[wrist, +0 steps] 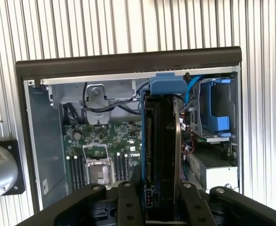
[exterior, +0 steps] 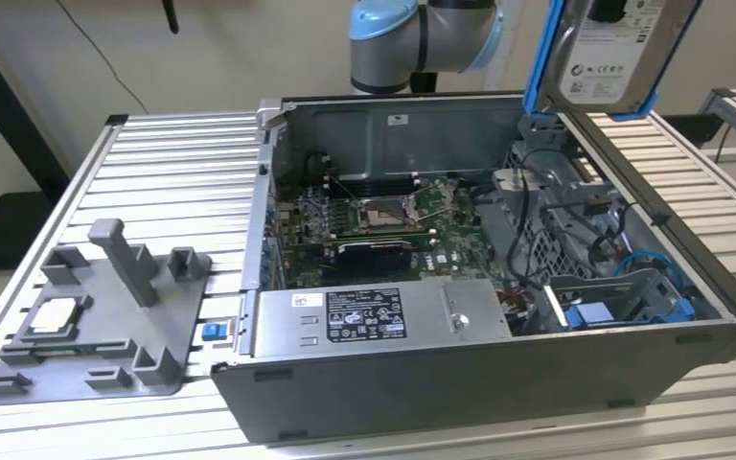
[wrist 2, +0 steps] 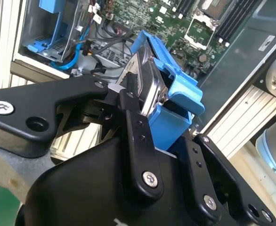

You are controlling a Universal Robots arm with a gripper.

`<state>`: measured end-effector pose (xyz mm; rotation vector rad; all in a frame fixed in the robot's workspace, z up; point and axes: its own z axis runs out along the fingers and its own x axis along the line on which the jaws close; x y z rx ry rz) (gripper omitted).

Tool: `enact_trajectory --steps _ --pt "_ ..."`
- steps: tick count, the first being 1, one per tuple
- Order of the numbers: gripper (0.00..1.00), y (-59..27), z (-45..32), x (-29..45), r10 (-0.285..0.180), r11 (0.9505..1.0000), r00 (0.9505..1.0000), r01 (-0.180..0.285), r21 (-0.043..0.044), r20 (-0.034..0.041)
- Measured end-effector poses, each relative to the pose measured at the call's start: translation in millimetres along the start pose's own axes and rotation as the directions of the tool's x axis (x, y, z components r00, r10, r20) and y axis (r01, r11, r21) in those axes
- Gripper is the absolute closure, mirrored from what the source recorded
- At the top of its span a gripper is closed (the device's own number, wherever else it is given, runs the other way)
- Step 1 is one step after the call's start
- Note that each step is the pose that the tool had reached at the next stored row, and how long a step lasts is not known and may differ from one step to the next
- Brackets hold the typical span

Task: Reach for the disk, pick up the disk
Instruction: 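Pick up the disk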

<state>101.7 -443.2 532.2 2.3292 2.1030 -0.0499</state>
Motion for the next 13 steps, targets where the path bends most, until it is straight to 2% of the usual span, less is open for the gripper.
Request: enact_trajectory --steps 13 --pt "1.00 2.0 2.0 -19.5 0.005 1.0000 1.0000 -0.005 0.0001 -0.0002"
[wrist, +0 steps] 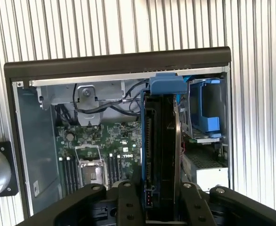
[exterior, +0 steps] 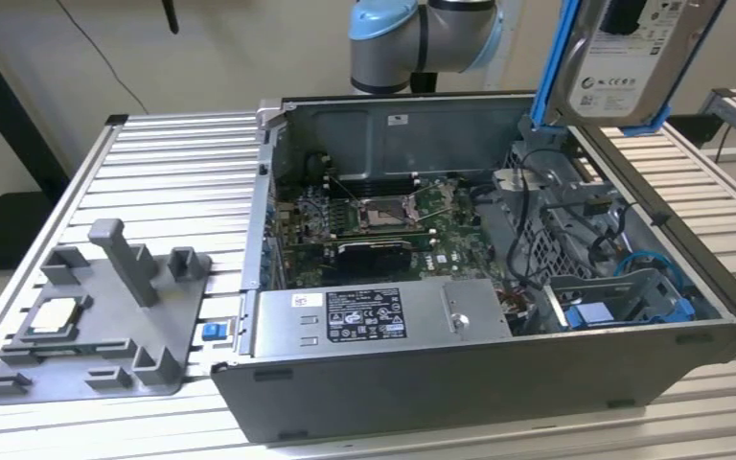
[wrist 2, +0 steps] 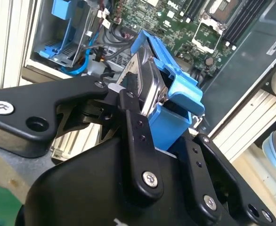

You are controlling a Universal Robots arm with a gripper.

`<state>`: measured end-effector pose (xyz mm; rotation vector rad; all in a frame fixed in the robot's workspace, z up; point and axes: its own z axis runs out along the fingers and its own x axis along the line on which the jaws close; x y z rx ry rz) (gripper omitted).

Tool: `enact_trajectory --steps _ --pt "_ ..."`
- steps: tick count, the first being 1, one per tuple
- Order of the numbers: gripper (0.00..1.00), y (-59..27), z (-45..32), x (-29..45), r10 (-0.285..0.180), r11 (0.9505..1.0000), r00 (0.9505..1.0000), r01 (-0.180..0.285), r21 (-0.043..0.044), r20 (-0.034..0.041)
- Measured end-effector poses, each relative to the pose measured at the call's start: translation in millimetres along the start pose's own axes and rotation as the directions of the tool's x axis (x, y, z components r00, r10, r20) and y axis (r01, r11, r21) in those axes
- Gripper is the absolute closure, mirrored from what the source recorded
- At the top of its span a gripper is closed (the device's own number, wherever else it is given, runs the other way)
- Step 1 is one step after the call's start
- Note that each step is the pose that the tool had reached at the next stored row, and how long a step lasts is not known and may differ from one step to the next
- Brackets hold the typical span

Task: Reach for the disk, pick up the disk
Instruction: 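Pick up the disk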

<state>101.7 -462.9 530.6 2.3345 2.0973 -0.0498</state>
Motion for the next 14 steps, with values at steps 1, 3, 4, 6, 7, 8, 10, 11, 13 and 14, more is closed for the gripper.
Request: enact_trajectory --steps 1,3,4,6,7,8,10,11,13,14 --pt "1.00 0.2 0.1 -1.6 0.000 1.0000 1.0000 0.000 0.0000 0.0001" --pt "1.00 0.5 0.5 -4.8 0.001 1.0000 1.0000 -0.001 0.0000 0.0001" --pt "1.00 0.7 0.7 -6.4 0.001 1.0000 1.0000 -0.001 0.0000 0.0000" --pt "1.00 1.0 1.1 -9.5 0.002 1.0000 1.0000 -0.002 0.0000 0.0000" --pt "1.00 1.2 1.3 -11.1 0.002 1.0000 1.0000 -0.002 0.0000 0.0000" --pt "1.00 1.4 1.5 -12.8 0.003 1.0000 1.0000 -0.003 0.0000 0.0000" --pt "1.00 1.7 1.9 -15.9 0.003 1.0000 1.0000 -0.003 0.0001 -0.0001" --pt "1.00 1.9 2.0 -17.6 0.003 1.0000 1.0000 -0.003 0.0001 -0.0001" --pt "1.00 2.3 2.3 -20.6 0.004 1.0000 1.0000 -0.004 0.0001 0.0000" --pt "1.00 2.4 2.5 -22.2 0.004 1.0000 1.0000 -0.004 0.0001 0.0000"
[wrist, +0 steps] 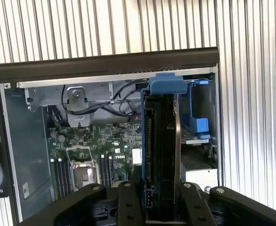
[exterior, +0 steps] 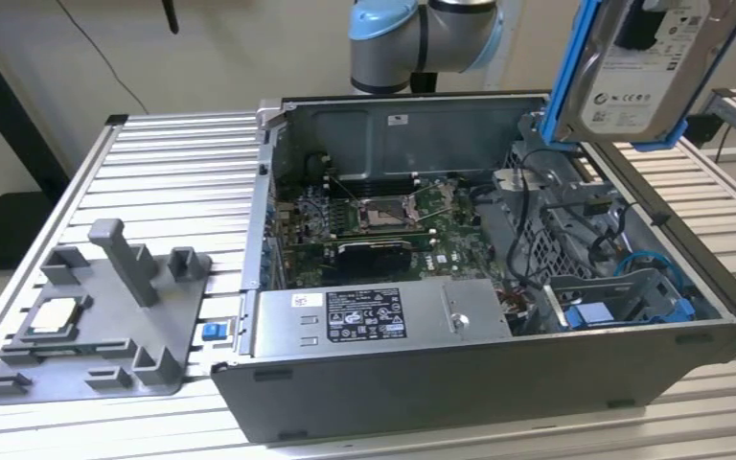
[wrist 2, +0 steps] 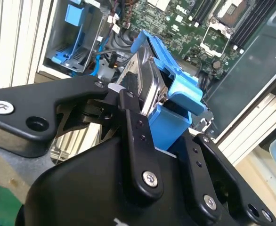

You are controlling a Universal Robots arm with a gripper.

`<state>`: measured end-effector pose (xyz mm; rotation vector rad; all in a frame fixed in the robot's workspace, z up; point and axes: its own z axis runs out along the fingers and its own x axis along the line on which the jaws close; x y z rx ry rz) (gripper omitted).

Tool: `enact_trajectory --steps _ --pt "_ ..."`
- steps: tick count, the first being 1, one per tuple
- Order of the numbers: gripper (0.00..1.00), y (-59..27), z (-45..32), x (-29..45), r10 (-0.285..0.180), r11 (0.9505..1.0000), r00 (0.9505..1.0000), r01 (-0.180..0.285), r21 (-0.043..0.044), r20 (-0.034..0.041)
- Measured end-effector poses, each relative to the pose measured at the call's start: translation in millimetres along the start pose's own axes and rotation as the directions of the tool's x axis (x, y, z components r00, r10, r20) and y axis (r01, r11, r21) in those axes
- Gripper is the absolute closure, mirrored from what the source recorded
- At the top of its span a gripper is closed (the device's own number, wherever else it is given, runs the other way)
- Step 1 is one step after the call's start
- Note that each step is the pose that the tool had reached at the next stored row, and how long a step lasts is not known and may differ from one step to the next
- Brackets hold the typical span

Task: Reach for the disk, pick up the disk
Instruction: 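Pick up the disk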

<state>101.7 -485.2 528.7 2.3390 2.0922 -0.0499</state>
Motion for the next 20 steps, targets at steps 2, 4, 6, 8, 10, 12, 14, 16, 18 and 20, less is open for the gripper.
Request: enact_trajectory --steps 2,4,6,8,10,12,14,16,18,20 --pt "1.00 0.3 0.4 -2.9 0.001 1.0000 1.0000 -0.001 0.0001 -0.0001" --pt "1.00 0.6 0.8 -5.2 0.001 1.0000 1.0000 -0.001 0.0001 0.0000" --pt "1.00 0.9 1.3 -7.7 0.002 1.0000 1.0000 -0.002 0.0001 -0.0001" --pt "1.00 1.2 1.7 -10.1 0.002 1.0000 1.0000 -0.002 0.0001 -0.0001" --pt "1.00 1.4 2.2 -12.4 0.002 1.0000 1.0000 -0.002 0.0001 -0.0001" --pt "1.00 1.7 2.6 -14.6 0.003 1.0000 1.0000 -0.003 0.0001 -0.0001" --pt "1.00 1.9 3.1 -16.8 0.003 1.0000 1.0000 -0.003 0.0001 -0.0002" --pt "1.00 2.2 3.6 -19.0 0.004 1.0000 1.0000 -0.004 0.0001 -0.0001" --pt "1.00 2.5 4.3 -21.4 0.004 1.0000 1.0000 -0.004 0.0002 -0.0001" --pt "1.00 2.8 5.1 -23.7 0.004 1.0000 1.0000 -0.004 0.0001 -0.0002"
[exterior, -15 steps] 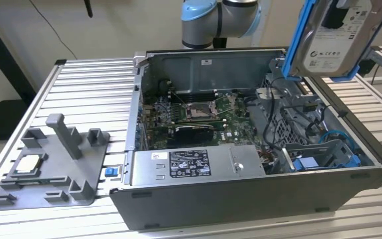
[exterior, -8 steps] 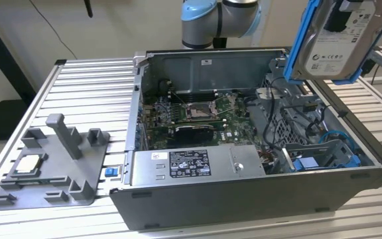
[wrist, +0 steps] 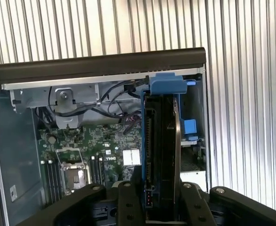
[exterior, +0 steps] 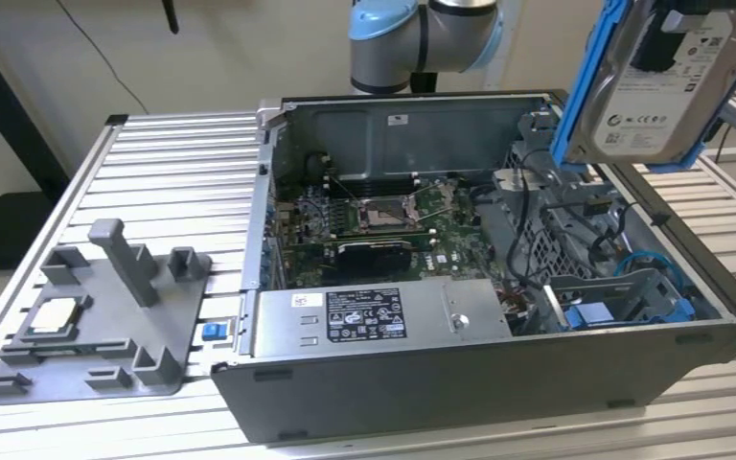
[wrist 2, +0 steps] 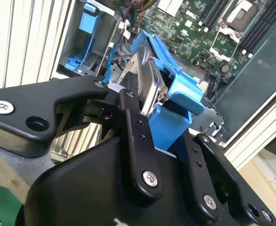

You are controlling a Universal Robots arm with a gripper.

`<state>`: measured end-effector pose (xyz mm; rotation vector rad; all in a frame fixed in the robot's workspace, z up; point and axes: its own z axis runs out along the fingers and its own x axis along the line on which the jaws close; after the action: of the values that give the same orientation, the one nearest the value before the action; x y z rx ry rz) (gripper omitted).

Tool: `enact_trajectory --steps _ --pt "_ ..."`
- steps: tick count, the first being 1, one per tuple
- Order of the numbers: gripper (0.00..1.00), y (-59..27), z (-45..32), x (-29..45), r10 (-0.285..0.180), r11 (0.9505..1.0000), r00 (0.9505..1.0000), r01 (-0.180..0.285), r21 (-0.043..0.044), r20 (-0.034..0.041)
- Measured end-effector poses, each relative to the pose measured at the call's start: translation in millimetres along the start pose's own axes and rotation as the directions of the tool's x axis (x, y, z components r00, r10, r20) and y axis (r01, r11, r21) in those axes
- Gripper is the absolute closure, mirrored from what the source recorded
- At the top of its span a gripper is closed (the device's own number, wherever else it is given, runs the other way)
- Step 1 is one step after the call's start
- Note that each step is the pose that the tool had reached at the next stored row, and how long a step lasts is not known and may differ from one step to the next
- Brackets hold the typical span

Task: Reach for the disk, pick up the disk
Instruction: 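Pick up the disk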

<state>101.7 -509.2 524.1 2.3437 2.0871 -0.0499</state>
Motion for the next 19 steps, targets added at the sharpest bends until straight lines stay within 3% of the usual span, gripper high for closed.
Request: enact_trajectory --steps 9,19 --pt "1.00 1.8 8.7 -13.9 0.000 1.0000 1.0000 0.000 0.0000 -0.0001" --pt "1.00 3.3 26.2 -18.6 0.000 1.0000 1.0000 0.000 0.0000 0.0001"
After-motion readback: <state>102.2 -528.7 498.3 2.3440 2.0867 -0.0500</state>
